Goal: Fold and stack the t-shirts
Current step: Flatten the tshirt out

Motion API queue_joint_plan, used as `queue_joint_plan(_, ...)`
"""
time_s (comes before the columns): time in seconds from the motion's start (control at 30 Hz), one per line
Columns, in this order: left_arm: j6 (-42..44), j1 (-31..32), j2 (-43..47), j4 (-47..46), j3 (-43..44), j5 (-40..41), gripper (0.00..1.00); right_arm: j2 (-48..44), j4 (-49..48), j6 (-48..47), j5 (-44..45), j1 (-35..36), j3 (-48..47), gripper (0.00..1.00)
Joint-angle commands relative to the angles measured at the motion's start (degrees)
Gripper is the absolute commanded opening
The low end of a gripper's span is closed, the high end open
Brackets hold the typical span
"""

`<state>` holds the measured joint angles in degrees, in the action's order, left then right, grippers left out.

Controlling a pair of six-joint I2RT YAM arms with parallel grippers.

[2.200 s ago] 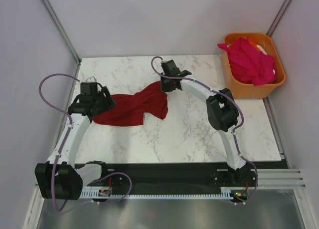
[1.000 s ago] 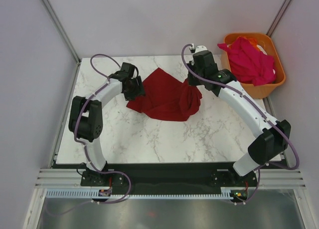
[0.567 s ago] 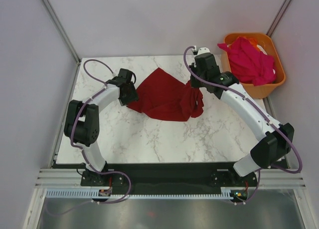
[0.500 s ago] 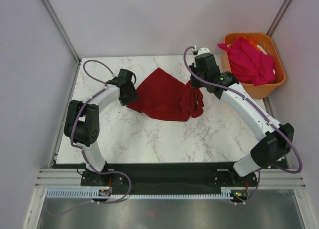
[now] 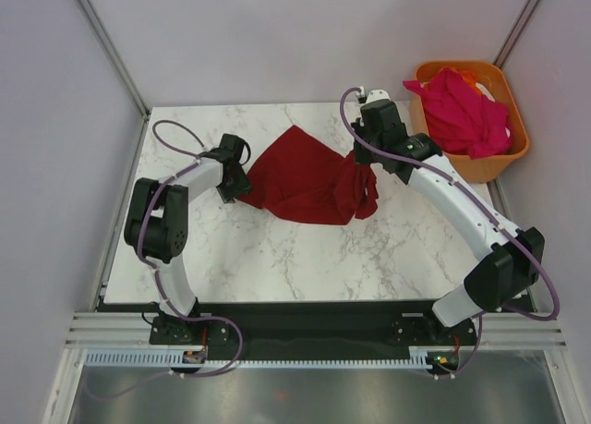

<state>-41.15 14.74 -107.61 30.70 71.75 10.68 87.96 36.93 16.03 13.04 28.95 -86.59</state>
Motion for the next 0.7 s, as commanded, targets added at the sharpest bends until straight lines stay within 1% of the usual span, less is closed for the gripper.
queue_joint_plan(0.0, -2.71, -0.24, -1.98, -0.46, -0.11, 2.59, 0.53, -1.74, -0.98, -0.48, 1.29, -0.30, -0.16, 0.00)
queue_joint_plan(0.03, -2.80, -0.24, -2.68, -0.55, 0.06, 2.77, 0.47, -1.74, -0.98, -0.65, 1.29, -0.38, -0.16, 0.00)
queue_joint_plan(0.13, -2.19, -0.24, -4.79, -0.46, 1.55, 3.21, 0.34, -1.83, -1.07, -0.65, 1.38, -0.56, -0.16, 0.00)
queue_joint_plan(0.2, -1.48, -0.33, -5.85, -0.46, 2.43, 3.47, 0.28, -1.74, -0.98, -0.74, 1.38, -0.65, -0.07, 0.00)
queue_joint_plan(0.23, -0.61, -0.33, -6.38, -0.46, 3.30, 3.73, 0.13, -1.66, -0.98, -0.74, 1.29, -0.74, -0.07, 0.00)
queue_joint_plan(0.27, -0.25, -0.33, -7.16, -0.38, 3.66, 3.91, 0.06, -1.65, -0.98, -0.74, 1.46, -0.82, 0.01, 0.00)
queue_joint_plan(0.3, 0.10, -0.24, -7.17, -0.38, 3.93, 4.09, 0.02, -1.74, -0.98, -0.74, 1.29, -0.91, 0.19, 0.00)
queue_joint_plan(0.33, 0.54, -0.24, -6.65, -0.46, 3.84, 3.83, 0.02, -1.74, -1.07, -0.83, 1.55, -1.17, 0.02, 0.00)
queue_joint_plan(0.43, 1.94, -0.15, 0.89, -0.03, 2.88, 3.65, 0.02, -1.66, -0.72, -0.65, 1.99, -2.84, -1.82, 0.00)
queue_joint_plan(0.47, 2.64, -0.15, 4.39, 0.58, 3.22, 4.17, 0.02, -1.65, -0.46, 0.22, 1.73, -3.72, -2.88, 0.00)
queue_joint_plan(0.5, 3.52, -0.15, 10.69, 3.29, 3.92, 5.57, 0.02, -1.83, -0.10, 0.58, 0.42, -4.51, -5.32, 0.00)
queue_joint_plan(0.57, 7.21, -0.41, 17.49, 6.99, 8.74, 7.59, 0.02, -3.05, -0.10, 1.19, -0.64, -6.97, -7.80, 0.00)
queue_joint_plan(0.6, 8.35, -1.03, 23.18, 10.49, 13.29, 9.61, 0.02, -3.58, -0.01, 1.19, -0.65, -7.59, -10.24, 0.00)
queue_joint_plan(0.67, 11.08, -2.69, 27.26, 14.55, 18.05, 11.20, 0.02, -6.39, -0.10, 1.98, 0.67, -9.17, -11.93, 0.00)
